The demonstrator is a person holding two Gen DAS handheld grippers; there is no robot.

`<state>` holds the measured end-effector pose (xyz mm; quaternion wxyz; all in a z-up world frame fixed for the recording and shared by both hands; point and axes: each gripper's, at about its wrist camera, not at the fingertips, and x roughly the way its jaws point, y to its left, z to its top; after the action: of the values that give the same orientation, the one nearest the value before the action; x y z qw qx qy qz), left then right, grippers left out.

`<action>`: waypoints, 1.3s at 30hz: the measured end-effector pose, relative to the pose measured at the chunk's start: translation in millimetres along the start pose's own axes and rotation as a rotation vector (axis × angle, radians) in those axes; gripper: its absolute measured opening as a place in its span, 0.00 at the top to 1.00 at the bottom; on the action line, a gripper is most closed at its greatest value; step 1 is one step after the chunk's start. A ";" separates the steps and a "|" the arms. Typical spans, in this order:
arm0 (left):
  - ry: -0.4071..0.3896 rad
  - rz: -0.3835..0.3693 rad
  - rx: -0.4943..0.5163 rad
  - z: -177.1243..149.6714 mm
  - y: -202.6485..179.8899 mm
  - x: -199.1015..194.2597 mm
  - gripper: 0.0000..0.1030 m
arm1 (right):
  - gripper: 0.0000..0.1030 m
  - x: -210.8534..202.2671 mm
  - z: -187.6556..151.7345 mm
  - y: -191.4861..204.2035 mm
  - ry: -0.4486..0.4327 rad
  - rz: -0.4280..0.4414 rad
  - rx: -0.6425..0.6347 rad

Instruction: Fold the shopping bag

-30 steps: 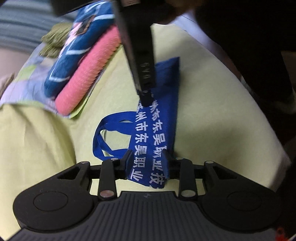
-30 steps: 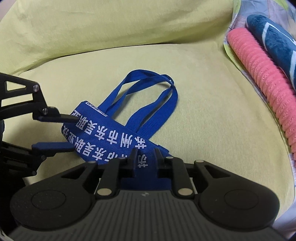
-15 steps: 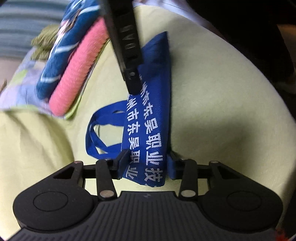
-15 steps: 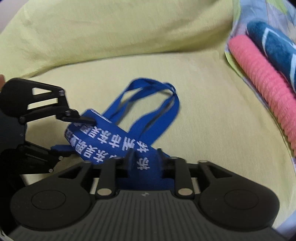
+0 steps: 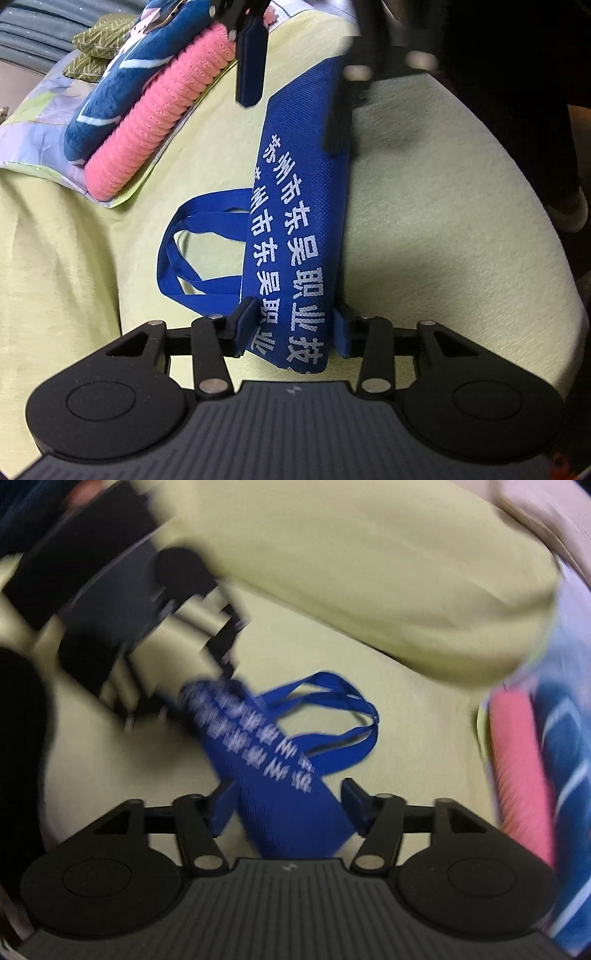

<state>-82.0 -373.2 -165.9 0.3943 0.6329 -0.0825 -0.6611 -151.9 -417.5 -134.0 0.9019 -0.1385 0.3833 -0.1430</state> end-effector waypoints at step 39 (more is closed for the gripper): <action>-0.001 -0.055 -0.186 -4.3 -7.4 -24.0 0.51 | 0.61 30.4 -8.3 -6.2 -0.038 0.134 0.019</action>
<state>-83.9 -351.4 -152.6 0.4330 0.5952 -0.0037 -0.6769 -138.7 -435.5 -157.2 0.9180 -0.1064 0.3730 -0.0831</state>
